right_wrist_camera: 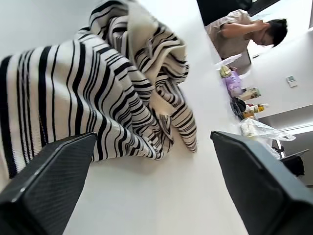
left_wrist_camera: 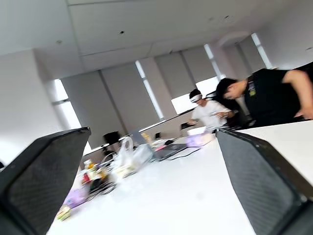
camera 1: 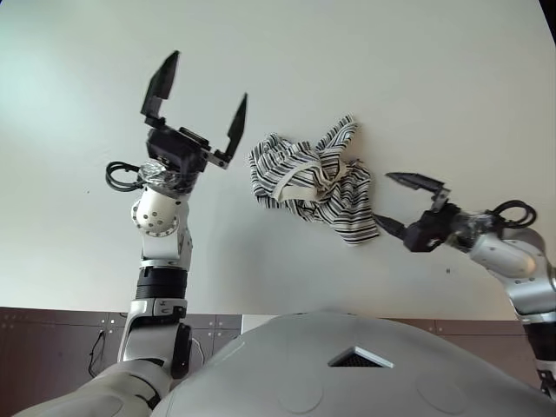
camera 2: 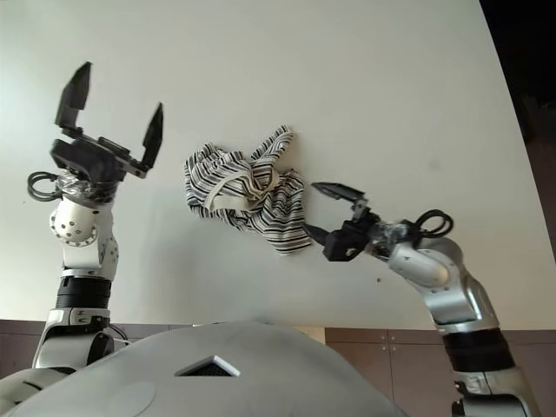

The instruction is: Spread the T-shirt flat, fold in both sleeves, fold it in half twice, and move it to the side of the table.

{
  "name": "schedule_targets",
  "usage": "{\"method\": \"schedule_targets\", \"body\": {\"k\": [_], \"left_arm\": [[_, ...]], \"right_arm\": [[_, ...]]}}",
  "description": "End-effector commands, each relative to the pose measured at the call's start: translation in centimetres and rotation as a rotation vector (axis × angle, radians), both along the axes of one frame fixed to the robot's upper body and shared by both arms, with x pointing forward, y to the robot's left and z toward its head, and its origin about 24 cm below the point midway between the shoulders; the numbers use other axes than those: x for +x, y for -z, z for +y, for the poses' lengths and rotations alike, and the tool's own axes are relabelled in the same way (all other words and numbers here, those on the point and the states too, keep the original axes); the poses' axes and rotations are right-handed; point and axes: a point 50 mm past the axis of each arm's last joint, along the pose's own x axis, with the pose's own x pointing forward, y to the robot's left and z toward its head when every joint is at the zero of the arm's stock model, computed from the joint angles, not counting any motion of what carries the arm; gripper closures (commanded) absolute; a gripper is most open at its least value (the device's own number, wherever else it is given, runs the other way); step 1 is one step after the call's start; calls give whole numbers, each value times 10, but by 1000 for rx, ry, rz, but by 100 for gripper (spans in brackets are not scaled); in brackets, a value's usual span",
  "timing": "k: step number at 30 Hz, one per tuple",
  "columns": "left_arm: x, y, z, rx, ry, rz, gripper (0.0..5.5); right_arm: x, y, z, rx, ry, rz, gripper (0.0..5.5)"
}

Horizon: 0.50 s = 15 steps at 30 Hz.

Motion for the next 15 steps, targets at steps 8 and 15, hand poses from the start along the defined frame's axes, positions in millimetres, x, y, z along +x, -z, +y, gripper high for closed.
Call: {"method": "schedule_targets", "body": {"k": [8, 15], "left_arm": [[16, -6, 6, -85, -117, -25, 75], [21, -5, -2, -28, -90, -28, 75]], "right_arm": [[13, 34, -15, -343, -66, -12, 121], [13, 6, -79, -517, 87, -77, 121]]}}
